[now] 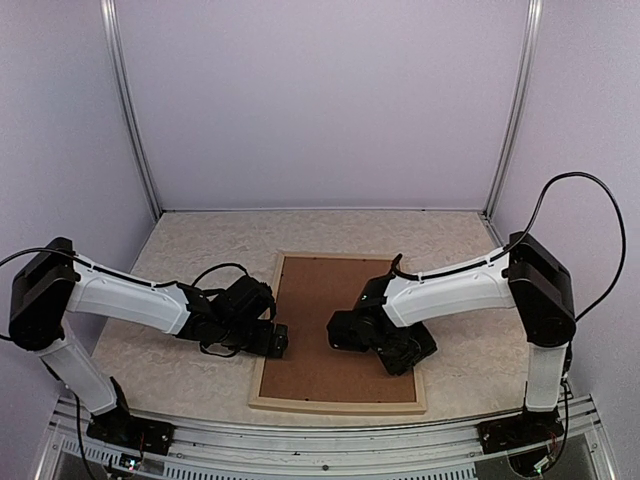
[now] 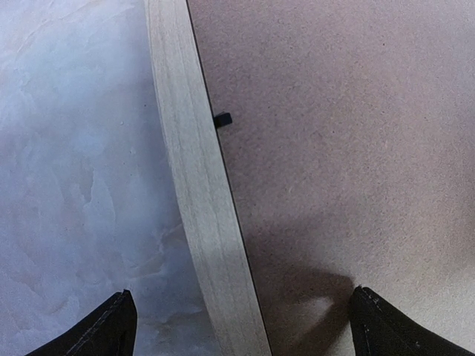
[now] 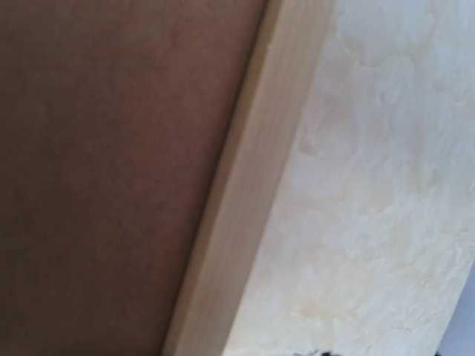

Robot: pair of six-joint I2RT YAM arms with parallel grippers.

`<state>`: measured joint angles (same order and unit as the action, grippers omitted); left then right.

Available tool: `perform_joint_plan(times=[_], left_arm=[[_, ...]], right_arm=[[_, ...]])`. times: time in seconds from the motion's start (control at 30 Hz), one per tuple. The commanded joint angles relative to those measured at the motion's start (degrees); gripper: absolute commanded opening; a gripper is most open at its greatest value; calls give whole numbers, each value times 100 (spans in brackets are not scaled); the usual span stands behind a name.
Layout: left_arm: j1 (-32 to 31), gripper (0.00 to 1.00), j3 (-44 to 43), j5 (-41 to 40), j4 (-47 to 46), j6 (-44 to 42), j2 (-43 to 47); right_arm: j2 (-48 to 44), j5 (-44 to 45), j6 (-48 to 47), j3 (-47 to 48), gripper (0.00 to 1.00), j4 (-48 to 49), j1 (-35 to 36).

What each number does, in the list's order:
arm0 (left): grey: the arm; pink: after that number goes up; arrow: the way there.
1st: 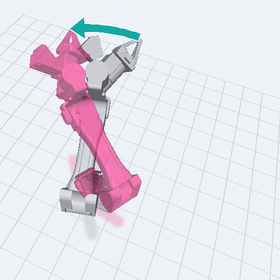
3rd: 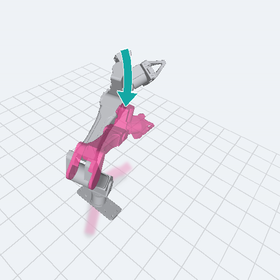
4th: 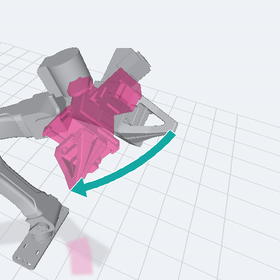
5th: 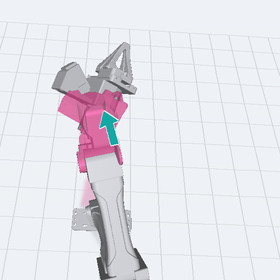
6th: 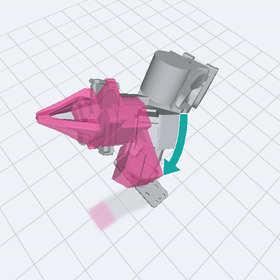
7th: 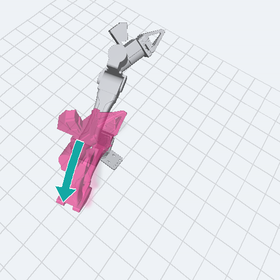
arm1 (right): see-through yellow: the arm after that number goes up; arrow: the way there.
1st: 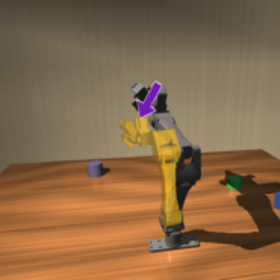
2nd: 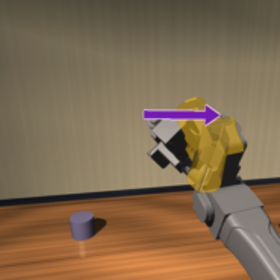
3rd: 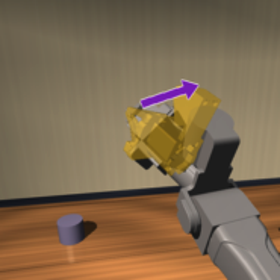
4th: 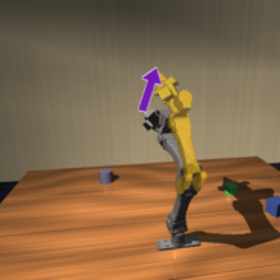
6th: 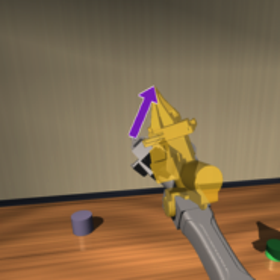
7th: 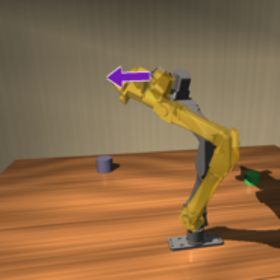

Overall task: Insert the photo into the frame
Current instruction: Press the fastener onto the backboard.

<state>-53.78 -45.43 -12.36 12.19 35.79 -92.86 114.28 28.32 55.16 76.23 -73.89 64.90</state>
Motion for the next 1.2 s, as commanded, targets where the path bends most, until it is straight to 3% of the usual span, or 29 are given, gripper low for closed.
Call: perform_joint_plan(times=[0.0, 0.2, 0.57, 0.93, 1.17], left_arm=[[-27, 98, 100, -139, 161, -28, -83], [-27, 98, 54, -193, 227, -28, -53], [64, 99, -26, -291, 335, -27, 107], [368, 98, -62, 169, 591, -136, 576], [654, 95, -101, 272, 1079, -285, 884]], right_arm=[[636, -734, 116, -284, 47, 1076, 22], [-508, -834, -150, -661, 48, 1755, -140], [-3182, -1053, -724, -1724, 48, 2539, -1219], [-3693, -1357, -1413, -2289, 51, 3195, -1998], [-3474, -1608, -1669, -2517, 51, 3687, -2122]])
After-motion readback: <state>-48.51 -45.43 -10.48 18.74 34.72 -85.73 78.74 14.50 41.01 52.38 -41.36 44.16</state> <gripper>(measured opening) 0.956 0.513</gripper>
